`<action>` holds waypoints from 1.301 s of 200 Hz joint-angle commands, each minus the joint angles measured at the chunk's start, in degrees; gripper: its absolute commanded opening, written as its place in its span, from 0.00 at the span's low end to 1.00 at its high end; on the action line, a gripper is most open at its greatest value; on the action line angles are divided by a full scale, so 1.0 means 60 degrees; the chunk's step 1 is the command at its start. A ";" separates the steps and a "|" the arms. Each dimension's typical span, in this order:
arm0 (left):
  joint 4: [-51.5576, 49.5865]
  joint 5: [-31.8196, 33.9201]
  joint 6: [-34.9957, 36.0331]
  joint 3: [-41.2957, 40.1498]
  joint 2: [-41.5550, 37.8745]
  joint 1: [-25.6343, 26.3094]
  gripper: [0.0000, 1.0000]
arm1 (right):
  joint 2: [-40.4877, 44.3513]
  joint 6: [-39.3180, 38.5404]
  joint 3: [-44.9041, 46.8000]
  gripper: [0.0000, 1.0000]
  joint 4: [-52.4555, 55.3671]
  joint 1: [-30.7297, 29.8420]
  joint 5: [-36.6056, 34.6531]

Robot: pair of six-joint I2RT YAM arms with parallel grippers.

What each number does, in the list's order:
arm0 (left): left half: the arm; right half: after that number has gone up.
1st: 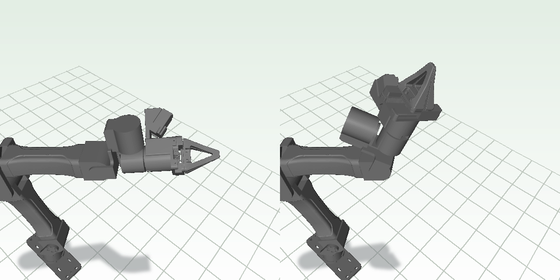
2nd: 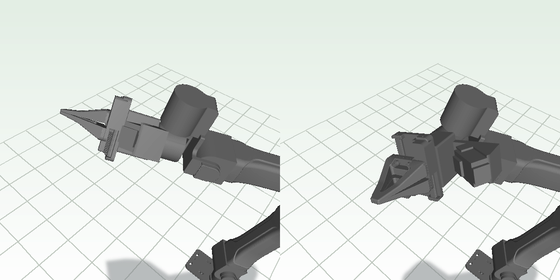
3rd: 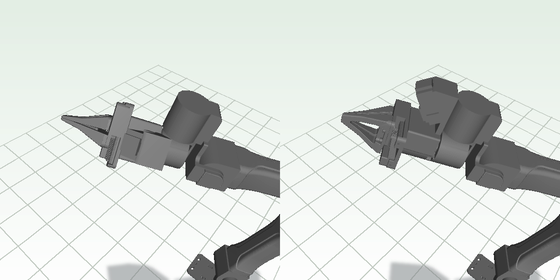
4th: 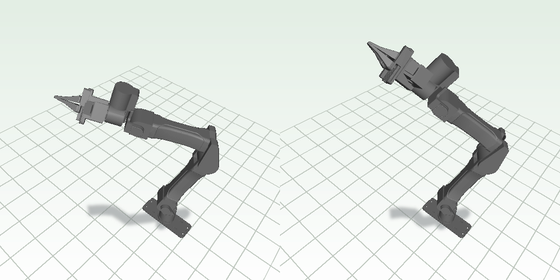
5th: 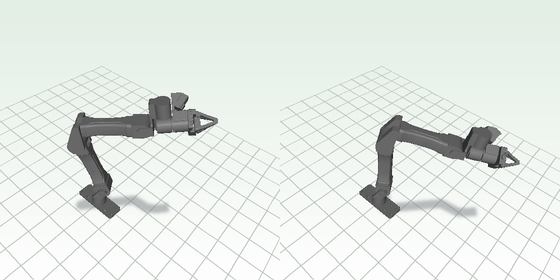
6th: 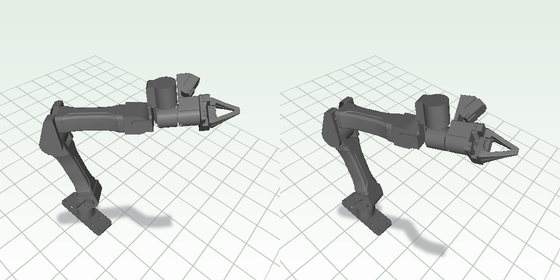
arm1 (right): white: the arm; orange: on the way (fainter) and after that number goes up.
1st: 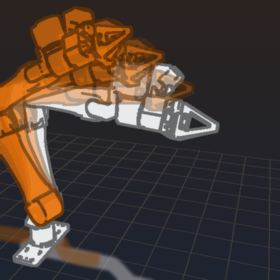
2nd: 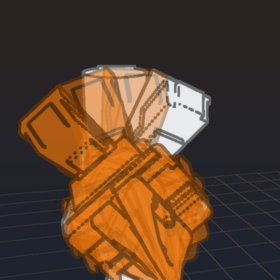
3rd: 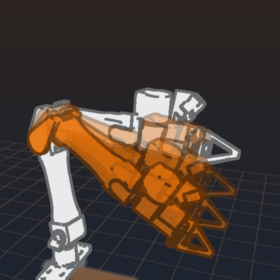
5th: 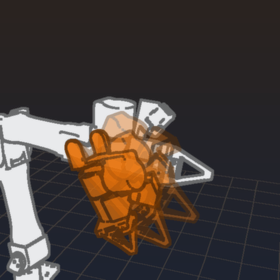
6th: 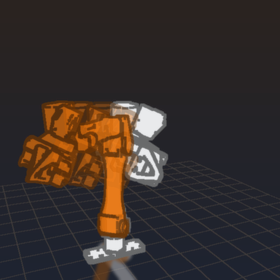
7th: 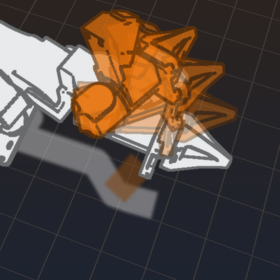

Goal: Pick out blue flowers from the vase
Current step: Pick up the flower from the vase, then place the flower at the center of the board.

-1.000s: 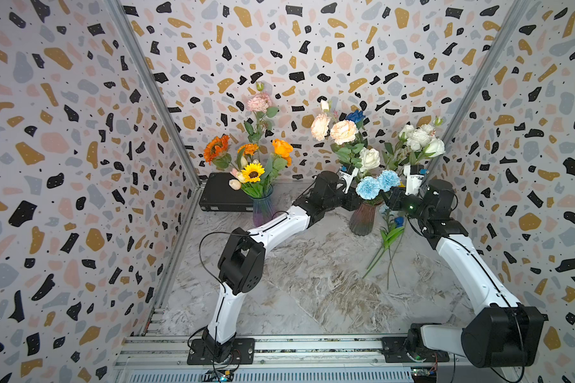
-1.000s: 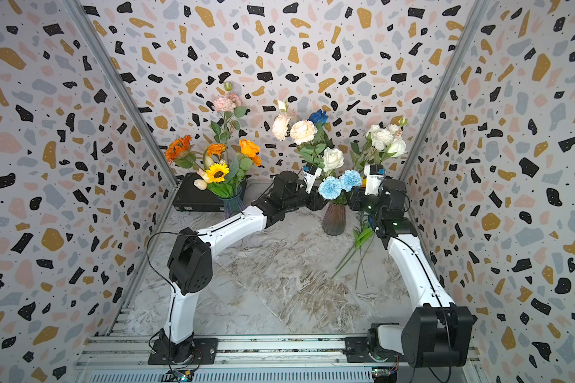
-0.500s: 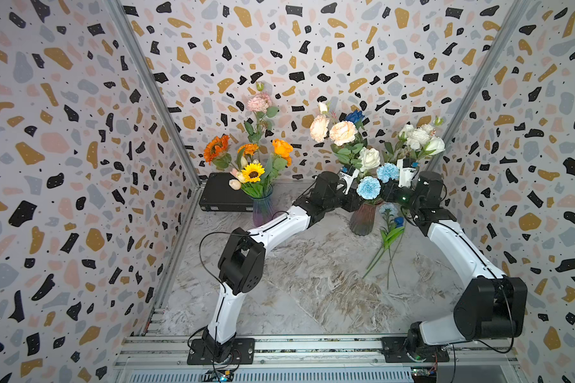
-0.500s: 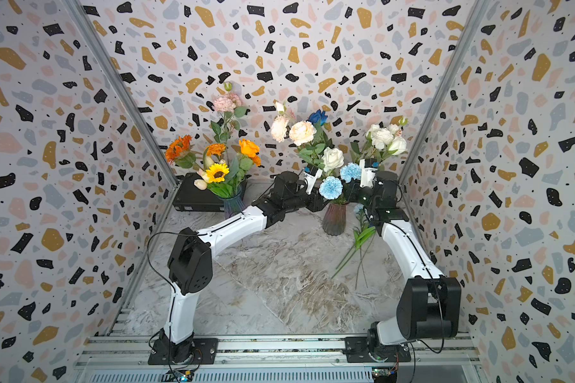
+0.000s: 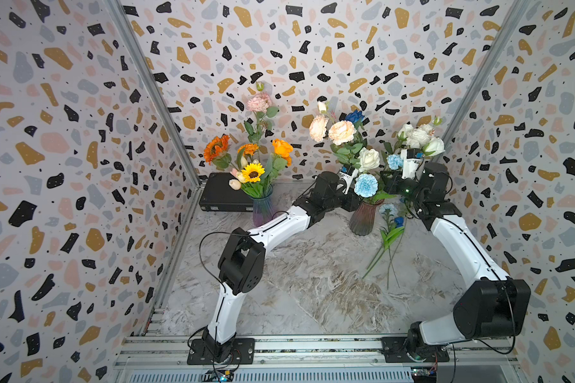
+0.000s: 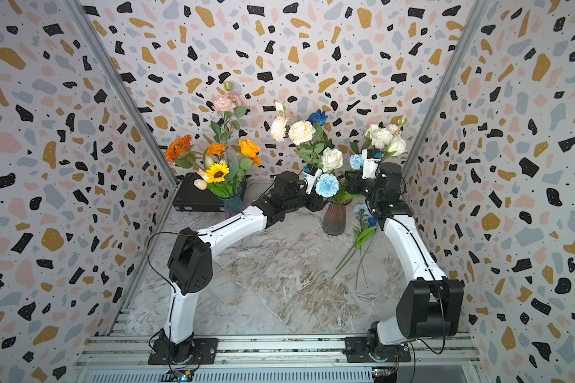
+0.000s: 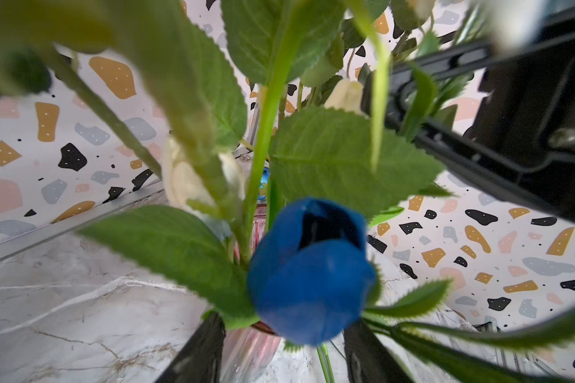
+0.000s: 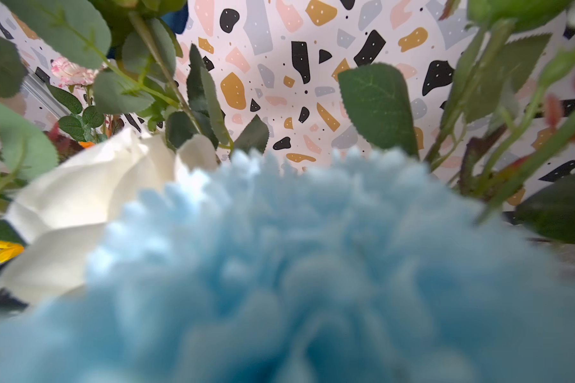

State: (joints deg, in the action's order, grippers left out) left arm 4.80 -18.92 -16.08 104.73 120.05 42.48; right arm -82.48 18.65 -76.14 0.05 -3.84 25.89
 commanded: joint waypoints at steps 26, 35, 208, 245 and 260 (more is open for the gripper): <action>0.0127 0.0194 -0.0001 -0.0016 0.0064 -0.0005 0.57 | 0.1137 -0.1094 -0.1346 0.02 0.1455 -0.0137 -0.0313; 0.0123 0.0229 -0.0027 -0.0021 0.0063 -0.0005 0.57 | 0.1228 -0.1241 -0.1539 0.02 0.1672 -0.0137 -0.0370; 0.0167 0.0641 0.0084 -0.0863 -0.0428 -0.0018 0.57 | 0.3124 -0.1939 -0.5097 0.00 0.6322 -0.0142 -0.3127; 0.0195 0.0705 0.0152 -0.1152 -0.0667 -0.0047 0.58 | 0.2438 -0.2064 -0.6257 0.00 0.8622 -0.0137 -0.4496; 0.0261 0.0736 0.0155 -0.1326 -0.0802 -0.0074 0.58 | 0.1956 -0.2184 -0.6648 0.00 0.9460 -0.0141 -0.5114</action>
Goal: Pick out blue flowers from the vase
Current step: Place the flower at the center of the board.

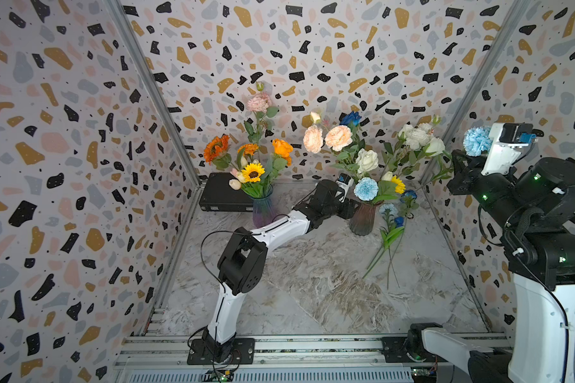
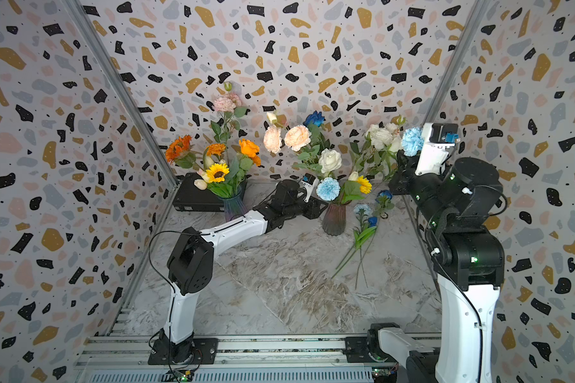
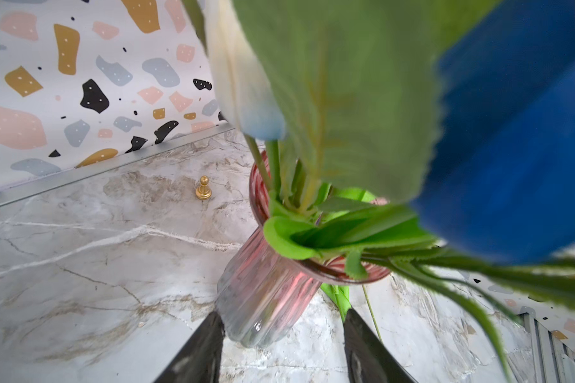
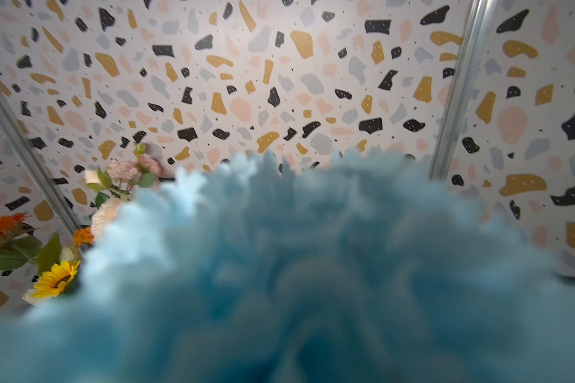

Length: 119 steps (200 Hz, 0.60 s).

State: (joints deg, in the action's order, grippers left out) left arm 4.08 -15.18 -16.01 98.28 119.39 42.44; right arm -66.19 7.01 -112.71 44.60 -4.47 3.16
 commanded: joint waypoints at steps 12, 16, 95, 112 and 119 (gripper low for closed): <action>0.0396 0.0135 0.0148 -0.0364 -0.0778 -0.0084 0.58 | -0.1112 -0.0238 -0.0598 0.00 0.2481 0.0005 -0.1507; 0.0404 0.0142 0.0149 -0.0414 -0.0820 -0.0096 0.58 | -0.1231 -0.0227 -0.0579 0.00 0.2586 0.0036 -0.1497; 0.0624 -0.0032 0.0000 -0.0589 -0.1186 -0.0290 0.59 | -0.1618 0.1471 0.3867 0.00 0.0353 0.2373 0.0963; 0.0747 -0.0088 -0.0076 -0.0572 -0.1181 -0.0305 0.59 | -0.1835 0.1691 0.4715 0.00 -0.0315 0.2717 0.1434; 0.0798 -0.0103 -0.0122 -0.0585 -0.1190 -0.0319 0.59 | -0.1979 0.1751 0.4997 0.00 -0.0597 0.2786 0.1469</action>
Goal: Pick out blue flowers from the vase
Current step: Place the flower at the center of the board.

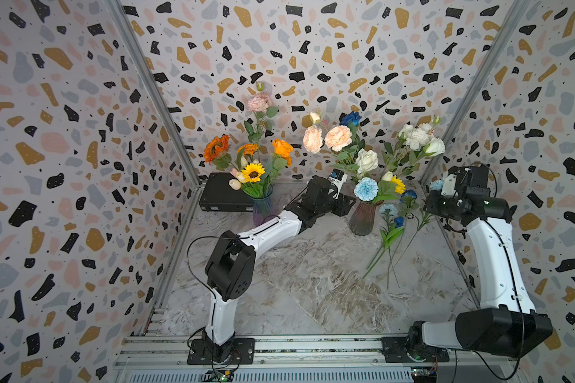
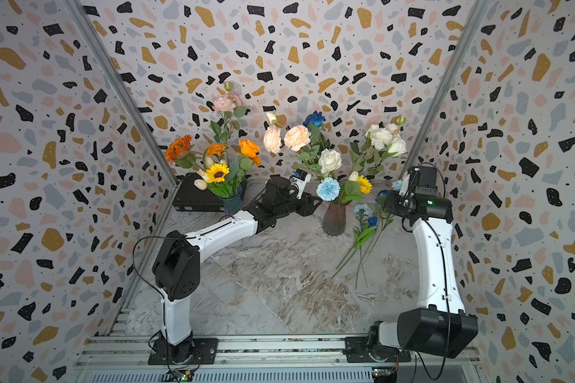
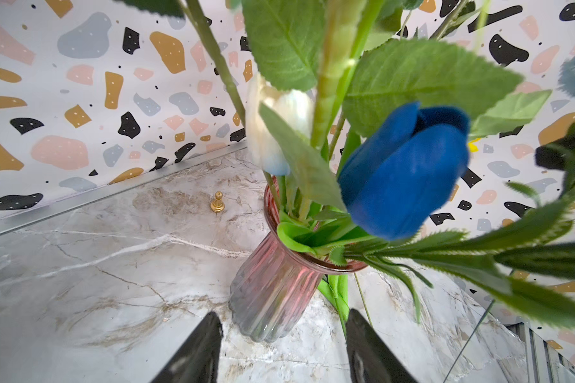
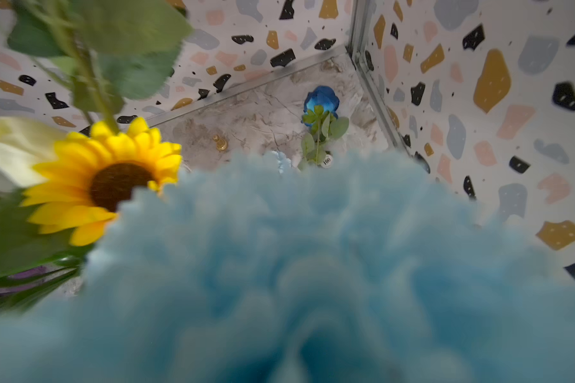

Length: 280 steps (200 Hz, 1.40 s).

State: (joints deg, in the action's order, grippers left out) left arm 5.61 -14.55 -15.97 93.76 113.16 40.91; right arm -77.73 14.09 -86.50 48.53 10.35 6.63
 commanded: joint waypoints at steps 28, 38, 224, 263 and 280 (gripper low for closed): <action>0.0651 -0.0231 -0.0184 0.0115 -0.0267 -0.0187 0.60 | -0.1119 0.0726 0.1171 0.00 -0.2228 0.0543 0.0986; 0.0633 -0.0213 -0.0180 0.0043 -0.0315 -0.0272 0.60 | -0.1589 0.0785 0.1214 0.00 -0.2558 0.0603 0.1143; 0.0871 -0.2314 -0.0620 0.1378 0.0510 -0.1295 0.62 | -0.5897 0.0426 -0.0832 0.37 -0.3597 0.0716 0.2044; 0.0716 -0.2412 -0.0578 0.1978 0.0820 -0.1266 0.62 | -0.4404 0.0313 -0.0377 0.46 -0.3439 0.0707 0.1869; 0.0563 -0.2506 -0.0502 0.2237 0.0935 -0.1266 0.62 | -0.3495 0.0340 0.0113 0.47 -0.3496 0.0692 0.1904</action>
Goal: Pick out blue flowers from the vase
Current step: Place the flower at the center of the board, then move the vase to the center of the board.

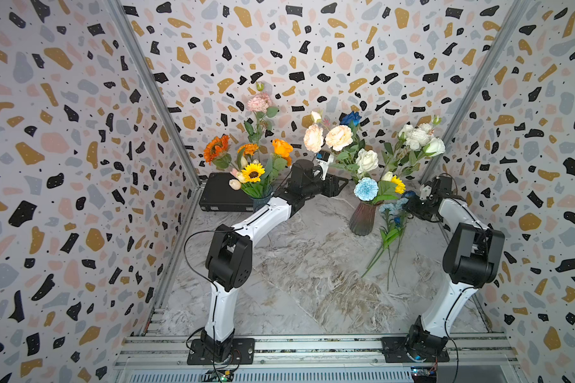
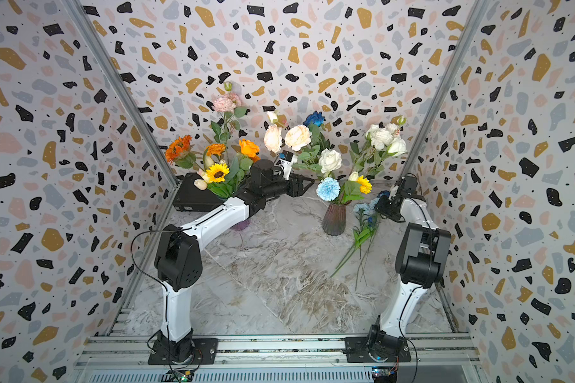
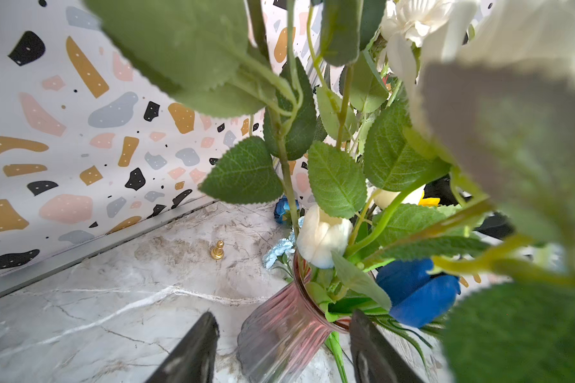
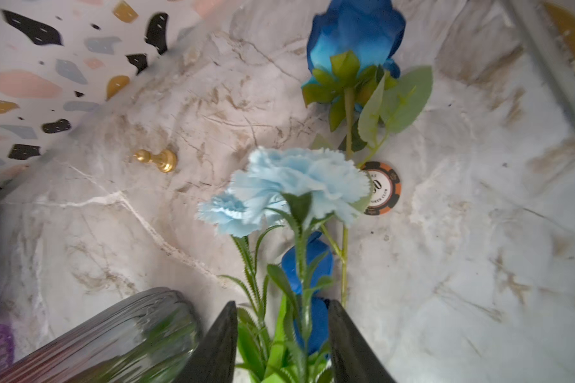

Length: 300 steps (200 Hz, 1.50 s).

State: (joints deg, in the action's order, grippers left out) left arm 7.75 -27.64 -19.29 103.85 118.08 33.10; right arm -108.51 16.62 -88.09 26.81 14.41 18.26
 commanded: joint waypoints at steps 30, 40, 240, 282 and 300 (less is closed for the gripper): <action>0.0046 -0.0396 0.0095 0.0958 0.0236 0.0083 0.63 | 0.3648 -0.0286 0.1651 0.51 -0.0444 -0.0285 0.0480; -0.0009 -0.0359 0.0101 0.1030 0.0220 0.0132 0.62 | 0.4192 -0.0491 0.1836 0.52 -0.0176 -0.0515 0.0495; -0.1802 0.0366 0.0491 0.4147 0.1568 0.0738 0.63 | 0.5357 -0.2167 0.2545 0.54 -0.0525 -0.3754 0.2553; -0.1892 0.0344 0.0618 0.4067 0.1426 0.0731 0.63 | 0.4797 -0.2217 0.2340 0.54 -0.1150 -0.3810 0.1875; -0.1888 0.0354 0.0677 0.3976 0.1365 0.0738 0.63 | 0.4603 -0.2172 0.2168 0.53 -0.1352 -0.3811 0.1644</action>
State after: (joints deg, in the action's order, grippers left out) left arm -4.34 -25.80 -16.84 126.80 127.33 37.30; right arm -80.53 3.51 -71.40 22.24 -8.27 30.44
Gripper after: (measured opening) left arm 0.626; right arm 0.534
